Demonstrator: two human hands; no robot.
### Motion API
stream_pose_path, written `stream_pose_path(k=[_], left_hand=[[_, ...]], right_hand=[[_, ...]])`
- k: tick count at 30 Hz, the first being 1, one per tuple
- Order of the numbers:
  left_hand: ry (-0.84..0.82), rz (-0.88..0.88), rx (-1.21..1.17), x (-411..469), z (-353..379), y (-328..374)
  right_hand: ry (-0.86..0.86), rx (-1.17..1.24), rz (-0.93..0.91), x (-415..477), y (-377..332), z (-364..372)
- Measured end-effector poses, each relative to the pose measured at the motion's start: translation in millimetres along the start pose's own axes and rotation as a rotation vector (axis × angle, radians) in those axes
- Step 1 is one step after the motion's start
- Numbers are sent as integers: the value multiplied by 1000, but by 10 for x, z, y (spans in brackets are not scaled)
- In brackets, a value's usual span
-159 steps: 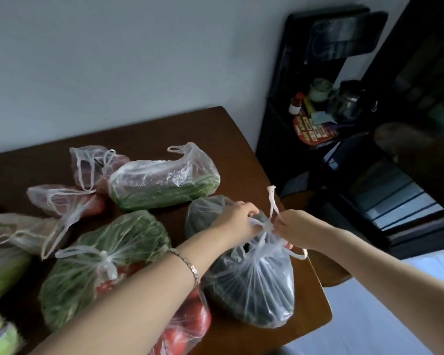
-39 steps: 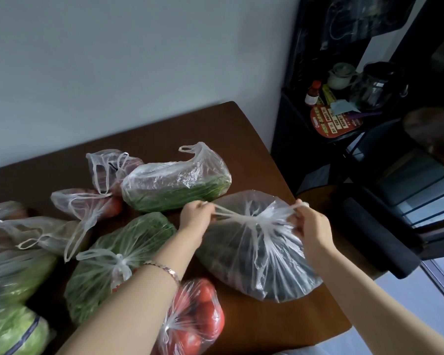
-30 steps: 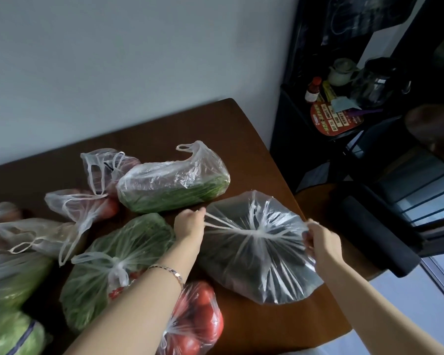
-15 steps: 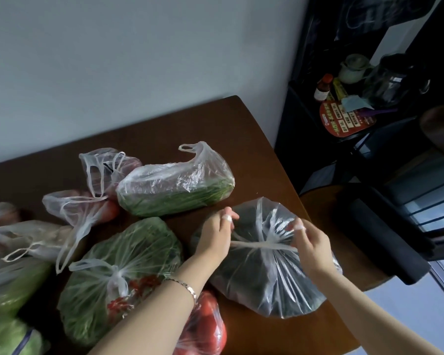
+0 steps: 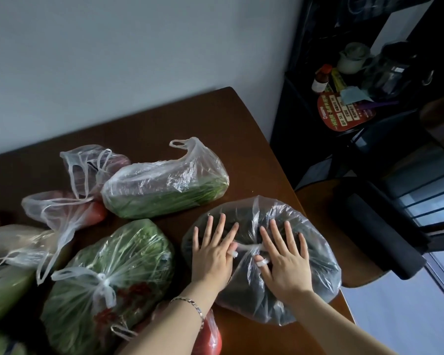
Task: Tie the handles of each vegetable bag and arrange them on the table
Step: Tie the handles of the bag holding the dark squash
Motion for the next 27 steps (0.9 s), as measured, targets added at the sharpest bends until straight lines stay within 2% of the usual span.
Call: stream_pose_path(k=[3,5,7,9,12,13,15,16,20,22,24,27], left_hand=[[-39,-4,6,27,28,2],[18,-3,11,43,-12,14],[57,-19,-119,57,-150,82],[-12,-209,-664,95,-368,151],[105,-557,-1561,219,-787,283],[100,-630,-1770,274,-873,320],[60,-734,-1928,337,-932,320],[34,-768,-1910,341,-920,283],[-24,-923,-1715,232,-628,31],[-90,-921,-1667,197,-571,11],[-235,-769,-1564,193,-663,100],[-441,-456,-1390,142,-941,305]], right_hand=[[-26,-3,14,15,-21,-14],[-53,16,19,29,-25,-53],[-38,251,24,46,-37,-136],[-48,808,160,75,-72,-360],[18,1488,458,214,-86,-782],[33,1676,529,259,-72,-869],[3,1871,587,305,-48,-946],[-26,1868,613,299,-23,-923],[-27,1603,692,144,83,-683],[-11,1499,688,107,71,-666],[30,1439,652,132,55,-789],[41,1185,486,289,27,-1125]])
Point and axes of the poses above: each hand's wrist, its own x-axis towards the middle knuckle, its own z-axis out of the palm, y = z × x, the point moved 2 cm from there along x, towards the middle knuckle, and after that the axes turned 4 degrees about y, right-handed, at the moved point
